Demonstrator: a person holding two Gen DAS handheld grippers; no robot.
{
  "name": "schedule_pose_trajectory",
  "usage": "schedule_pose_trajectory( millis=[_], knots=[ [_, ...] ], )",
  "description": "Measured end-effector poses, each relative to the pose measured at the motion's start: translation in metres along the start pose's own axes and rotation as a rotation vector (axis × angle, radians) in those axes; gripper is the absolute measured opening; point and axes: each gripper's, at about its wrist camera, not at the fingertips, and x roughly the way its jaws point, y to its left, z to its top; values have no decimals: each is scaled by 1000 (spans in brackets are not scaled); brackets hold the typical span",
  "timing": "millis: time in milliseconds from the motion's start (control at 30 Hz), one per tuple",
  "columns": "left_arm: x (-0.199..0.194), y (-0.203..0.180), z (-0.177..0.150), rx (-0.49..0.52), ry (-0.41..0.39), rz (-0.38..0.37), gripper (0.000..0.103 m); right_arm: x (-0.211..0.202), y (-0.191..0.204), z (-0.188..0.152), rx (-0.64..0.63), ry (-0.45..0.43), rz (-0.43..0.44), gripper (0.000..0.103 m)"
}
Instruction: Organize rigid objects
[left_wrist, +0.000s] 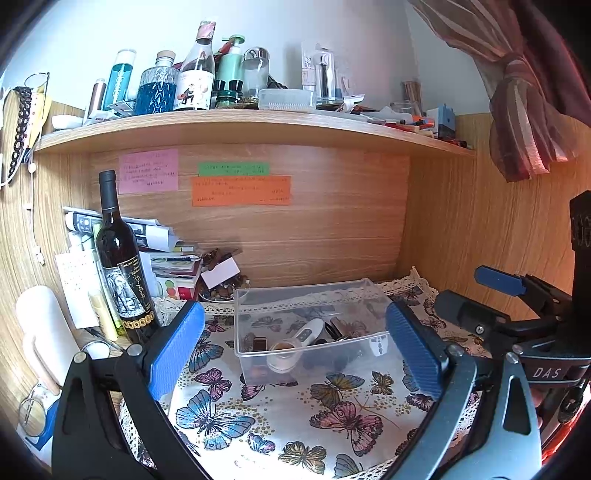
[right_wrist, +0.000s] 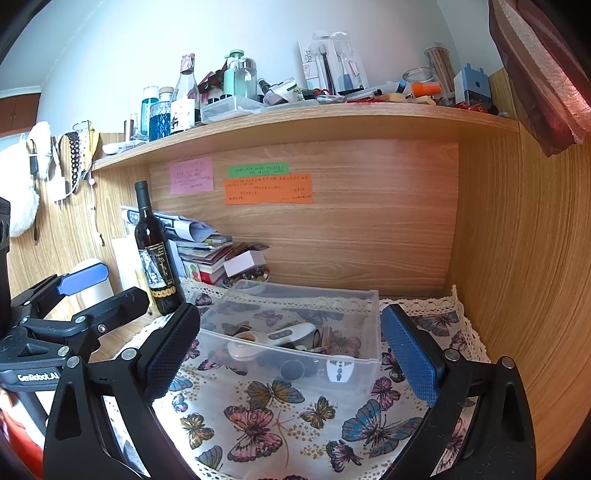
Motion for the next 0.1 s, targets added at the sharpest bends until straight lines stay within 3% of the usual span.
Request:
schedule_pose_trajectory(
  millis=[100],
  knots=[
    [1,3,0,-10,1,2,100,2,-1,-1,0,5,-1,98]
  ],
)
